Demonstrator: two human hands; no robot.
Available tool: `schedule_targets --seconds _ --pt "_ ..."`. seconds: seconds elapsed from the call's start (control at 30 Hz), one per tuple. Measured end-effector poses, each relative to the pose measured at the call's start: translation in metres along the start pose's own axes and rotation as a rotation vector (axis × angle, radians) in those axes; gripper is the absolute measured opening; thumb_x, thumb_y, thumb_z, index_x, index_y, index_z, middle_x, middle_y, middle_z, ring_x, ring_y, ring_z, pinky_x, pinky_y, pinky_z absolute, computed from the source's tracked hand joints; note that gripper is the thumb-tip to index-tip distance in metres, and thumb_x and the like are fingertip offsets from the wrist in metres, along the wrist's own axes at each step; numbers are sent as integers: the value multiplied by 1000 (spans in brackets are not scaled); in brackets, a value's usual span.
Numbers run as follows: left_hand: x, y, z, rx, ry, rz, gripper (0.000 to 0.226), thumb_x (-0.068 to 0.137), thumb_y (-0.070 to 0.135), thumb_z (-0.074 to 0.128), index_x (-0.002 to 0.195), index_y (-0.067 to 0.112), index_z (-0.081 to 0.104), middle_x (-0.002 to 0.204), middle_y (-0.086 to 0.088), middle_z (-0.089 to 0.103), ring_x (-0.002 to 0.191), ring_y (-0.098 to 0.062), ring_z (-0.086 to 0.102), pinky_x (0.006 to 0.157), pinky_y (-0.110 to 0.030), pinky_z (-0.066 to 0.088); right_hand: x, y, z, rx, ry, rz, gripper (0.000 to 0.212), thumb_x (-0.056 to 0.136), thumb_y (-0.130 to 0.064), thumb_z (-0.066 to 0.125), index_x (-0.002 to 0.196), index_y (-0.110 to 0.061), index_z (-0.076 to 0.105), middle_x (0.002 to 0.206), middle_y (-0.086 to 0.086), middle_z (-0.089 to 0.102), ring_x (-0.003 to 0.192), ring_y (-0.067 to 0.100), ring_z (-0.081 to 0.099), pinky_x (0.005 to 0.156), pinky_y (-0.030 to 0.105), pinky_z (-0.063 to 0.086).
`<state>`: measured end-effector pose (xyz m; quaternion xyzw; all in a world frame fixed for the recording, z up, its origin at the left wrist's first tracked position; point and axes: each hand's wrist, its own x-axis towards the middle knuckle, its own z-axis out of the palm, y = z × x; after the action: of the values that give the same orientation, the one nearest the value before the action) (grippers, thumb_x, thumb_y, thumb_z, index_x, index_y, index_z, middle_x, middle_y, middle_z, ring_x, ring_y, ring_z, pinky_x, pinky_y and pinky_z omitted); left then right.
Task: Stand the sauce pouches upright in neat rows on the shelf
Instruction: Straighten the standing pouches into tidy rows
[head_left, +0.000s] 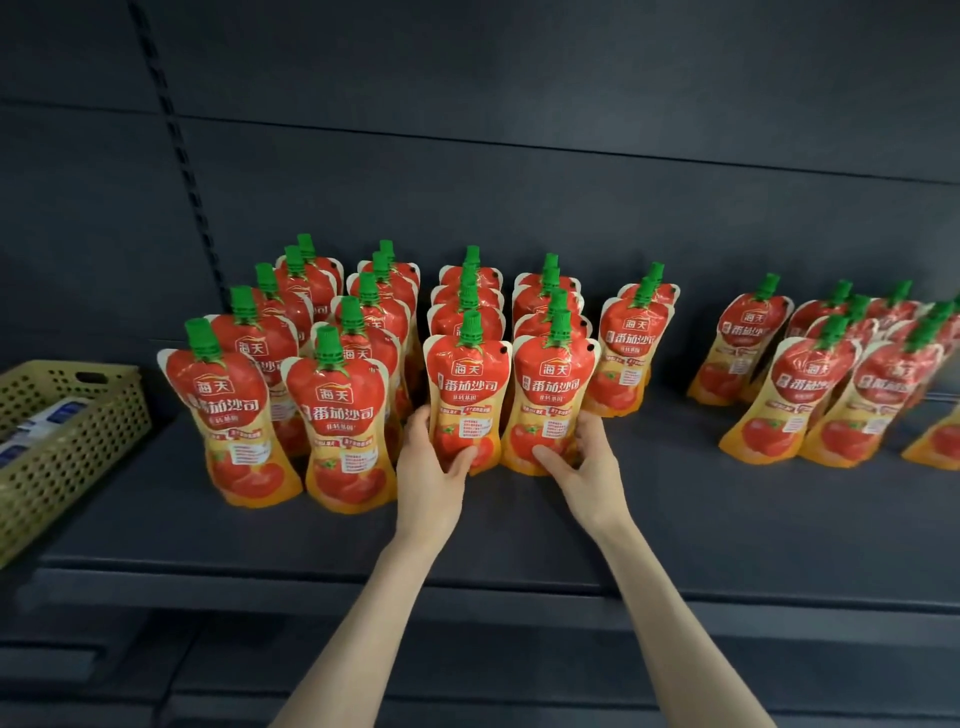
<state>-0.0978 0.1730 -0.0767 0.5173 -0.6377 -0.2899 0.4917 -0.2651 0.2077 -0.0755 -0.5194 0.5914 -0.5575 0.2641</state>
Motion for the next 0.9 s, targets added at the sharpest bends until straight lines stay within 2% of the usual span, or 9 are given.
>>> schedule_targets --seconds 0.1,0.33,0.47,0.7,0.9 --pt "0 2 3 33 30 -23 71 77 27 73 135 11 35 131 -6 51 123 -21 48 100 -38 44 0 1 1 -23 -8 -3 40 86 -10 64 118 -21 42 107 -15 58 96 -6 57 74 3 46" --pt "2 2 6 74 42 -18 66 81 24 68 136 10 33 134 -9 49 126 -23 46 102 -38 40 -2 4 -1 -49 23 -3 37 86 -11 65 115 -22 44 106 -14 58 94 -8 57 73 4 46" --pt "0 1 7 95 46 -9 67 83 25 66 138 10 31 135 -9 48 128 -23 44 103 -37 39 -2 4 -3 -63 -5 5 38 87 -14 64 118 -19 43 112 -9 57 98 1 56 74 7 46" --pt "0 -1 5 95 43 -3 66 82 28 66 137 9 34 134 -9 50 127 -24 46 102 -36 40 -4 1 -4 -57 -14 9 36 87 -14 63 116 -23 43 109 -14 56 94 -8 54 71 2 44" --pt "0 -1 5 81 39 -1 64 83 27 65 137 9 34 134 -9 50 127 -24 46 102 -37 40 -5 1 -3 -49 -15 13 36 87 -14 64 115 -24 44 111 -13 57 97 -2 56 74 5 45"
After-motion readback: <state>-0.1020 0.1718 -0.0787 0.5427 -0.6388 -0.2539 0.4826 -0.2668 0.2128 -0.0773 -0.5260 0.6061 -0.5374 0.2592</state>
